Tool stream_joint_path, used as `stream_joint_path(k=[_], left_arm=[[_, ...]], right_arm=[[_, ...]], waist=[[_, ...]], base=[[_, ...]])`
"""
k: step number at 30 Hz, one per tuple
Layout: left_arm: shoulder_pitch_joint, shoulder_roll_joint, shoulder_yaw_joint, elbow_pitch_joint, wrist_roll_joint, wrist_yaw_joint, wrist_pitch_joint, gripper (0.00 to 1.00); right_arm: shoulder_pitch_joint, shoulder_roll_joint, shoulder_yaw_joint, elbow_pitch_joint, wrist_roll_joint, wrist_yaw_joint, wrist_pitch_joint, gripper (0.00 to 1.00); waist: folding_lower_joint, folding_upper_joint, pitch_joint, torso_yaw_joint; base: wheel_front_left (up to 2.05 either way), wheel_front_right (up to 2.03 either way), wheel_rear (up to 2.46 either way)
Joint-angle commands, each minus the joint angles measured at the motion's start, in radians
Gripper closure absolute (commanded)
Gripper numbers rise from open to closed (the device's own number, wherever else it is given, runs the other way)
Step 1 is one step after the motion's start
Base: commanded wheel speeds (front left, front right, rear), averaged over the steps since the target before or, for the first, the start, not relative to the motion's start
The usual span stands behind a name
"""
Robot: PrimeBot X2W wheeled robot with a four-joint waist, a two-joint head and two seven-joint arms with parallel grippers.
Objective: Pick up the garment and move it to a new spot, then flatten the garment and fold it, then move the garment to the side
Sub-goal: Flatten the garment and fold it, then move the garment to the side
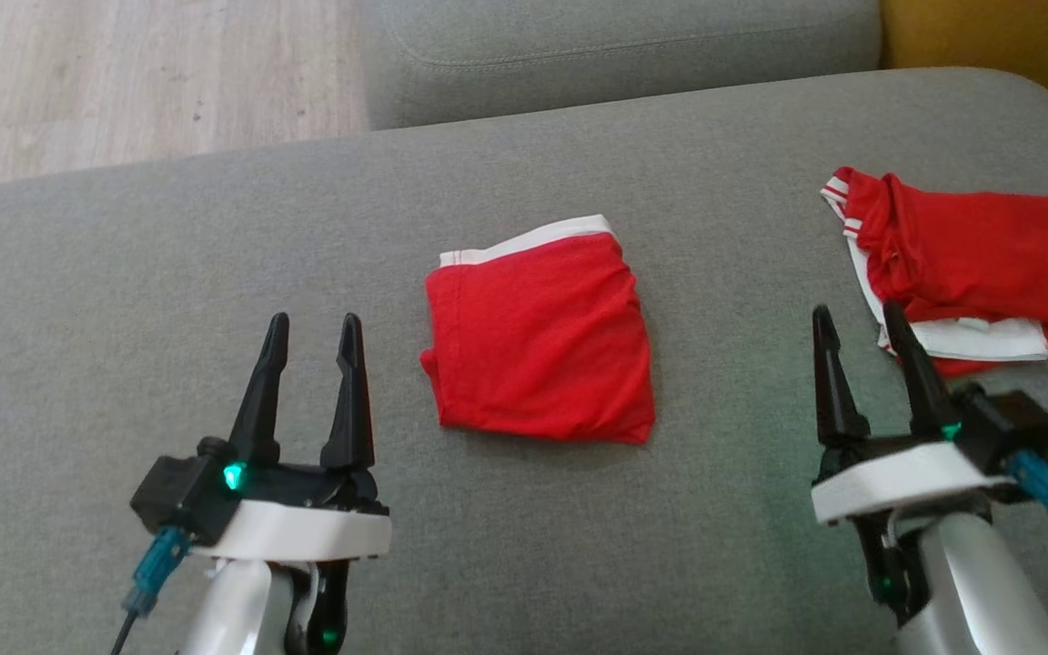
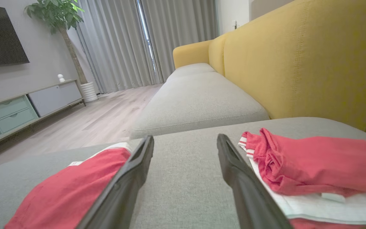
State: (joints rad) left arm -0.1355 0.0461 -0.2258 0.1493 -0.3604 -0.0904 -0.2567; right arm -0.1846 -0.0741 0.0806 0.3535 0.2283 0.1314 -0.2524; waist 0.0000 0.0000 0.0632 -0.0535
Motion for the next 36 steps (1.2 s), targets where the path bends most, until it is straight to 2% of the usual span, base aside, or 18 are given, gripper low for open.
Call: stream_joint_path(k=[1,8,9,10,11,19,25,32,35,36], left_arm=[[-0.015,0.004,0.031,-0.039,0.009,-0.009,-0.005,0.00],[-0.016,0.004,0.023,-0.039,0.009,-0.014,-0.005,0.00],[-0.018,0.004,0.022,-0.040,0.009,-0.014,-0.005,0.00],[-0.020,0.004,0.021,-0.041,0.009,-0.015,-0.005,0.00],[-0.021,0.004,0.020,-0.042,0.009,-0.015,-0.005,0.00],[-0.031,0.004,0.009,-0.046,0.010,-0.016,-0.005,0.00],[-0.056,0.004,-0.022,-0.042,0.001,-0.015,-0.005,0.00],[-0.098,0.004,-0.070,-0.031,-0.010,-0.013,-0.005,0.00],[-0.118,0.004,-0.091,-0.030,-0.017,-0.010,-0.005,0.00],[-0.129,0.004,-0.104,-0.030,-0.022,-0.007,-0.005,0.00]], right_arm=[[-0.019,0.012,0.005,-0.062,-0.027,-0.001,-0.009,0.00],[0.012,0.023,-0.011,-0.108,-0.042,-0.001,-0.009,0.00],[0.013,0.023,-0.011,-0.112,-0.037,-0.001,-0.009,0.31],[0.014,0.023,-0.012,-0.115,-0.033,-0.001,-0.009,0.97],[0.014,0.023,-0.012,-0.118,-0.032,-0.001,-0.009,1.00],[-0.008,0.024,-0.026,-0.121,-0.053,-0.001,-0.009,1.00],[-0.106,0.024,-0.013,-0.045,-0.110,-0.001,0.003,1.00],[-0.290,0.024,0.050,0.167,-0.133,-0.001,0.034,1.00],[-0.364,0.024,0.040,0.296,-0.161,-0.001,0.043,1.00],[-0.405,0.024,0.028,0.385,-0.188,-0.001,0.048,1.00]], waist=[[0.0000,0.0000,0.002,-0.005],[0.0000,0.0000,0.001,0.002],[0.0000,0.0000,0.002,0.007],[0.0000,0.0000,0.002,0.013],[0.0000,0.0000,0.003,0.019],[0.0000,0.0000,0.029,0.081],[0.0000,0.0000,0.095,0.154],[0.0000,0.0000,0.187,0.245],[0.0000,0.0000,0.216,0.281],[0.0000,0.0000,0.228,0.304]], base=[[0.00,0.00,0.00],[0.00,0.00,0.00],[0.00,0.00,0.00],[0.00,0.00,0.00],[0.00,0.00,0.00],[0.00,0.00,0.00],[0.00,0.00,0.00],[0.00,0.00,0.00],[0.00,0.00,0.00],[0.00,0.00,0.00]])
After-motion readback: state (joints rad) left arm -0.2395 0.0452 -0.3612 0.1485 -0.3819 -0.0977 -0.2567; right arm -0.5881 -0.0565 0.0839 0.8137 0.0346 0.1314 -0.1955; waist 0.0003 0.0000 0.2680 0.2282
